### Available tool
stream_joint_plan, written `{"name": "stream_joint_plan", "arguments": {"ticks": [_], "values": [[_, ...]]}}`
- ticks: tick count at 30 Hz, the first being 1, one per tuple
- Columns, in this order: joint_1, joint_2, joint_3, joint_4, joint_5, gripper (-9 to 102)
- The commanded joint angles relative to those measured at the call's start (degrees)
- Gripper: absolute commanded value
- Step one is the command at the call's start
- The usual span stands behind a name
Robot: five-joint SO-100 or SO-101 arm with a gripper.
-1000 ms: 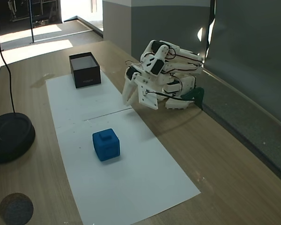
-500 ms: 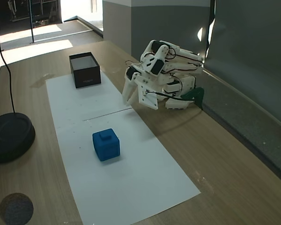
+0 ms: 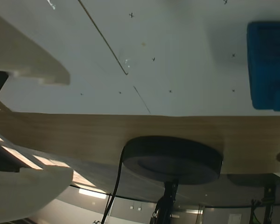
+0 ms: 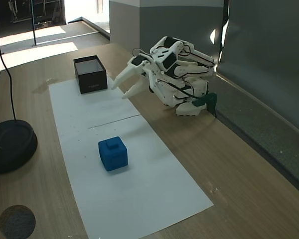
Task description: Grab a blue square and put it in the box.
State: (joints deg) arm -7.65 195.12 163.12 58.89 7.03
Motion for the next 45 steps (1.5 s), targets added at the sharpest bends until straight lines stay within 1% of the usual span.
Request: {"name": "stream_joint_plan", "arguments": {"ticks": [1,5,9,11,13,16,20,25,31,35,45], "values": [[-0.4,-3.3,-12.7,1.8,-0.2,16],[-4.6,-17.0,-27.7,8.8,-0.4,18],[-11.9,-35.9,-42.8,18.5,-4.0,27],[-15.3,-45.4,-50.1,23.8,-4.0,28],[-18.2,-54.2,-55.4,26.9,-4.0,30],[-20.0,-66.4,-62.1,29.8,-4.6,30],[-21.9,-81.4,-70.0,34.3,-6.8,37],[-22.8,-95.5,-76.7,33.7,-7.2,39],[-22.9,-107.5,-85.8,33.6,-7.6,42],[-22.5,-113.8,-89.7,33.4,-7.5,42],[-21.8,-124.0,-92.5,27.8,-7.6,42]]}}
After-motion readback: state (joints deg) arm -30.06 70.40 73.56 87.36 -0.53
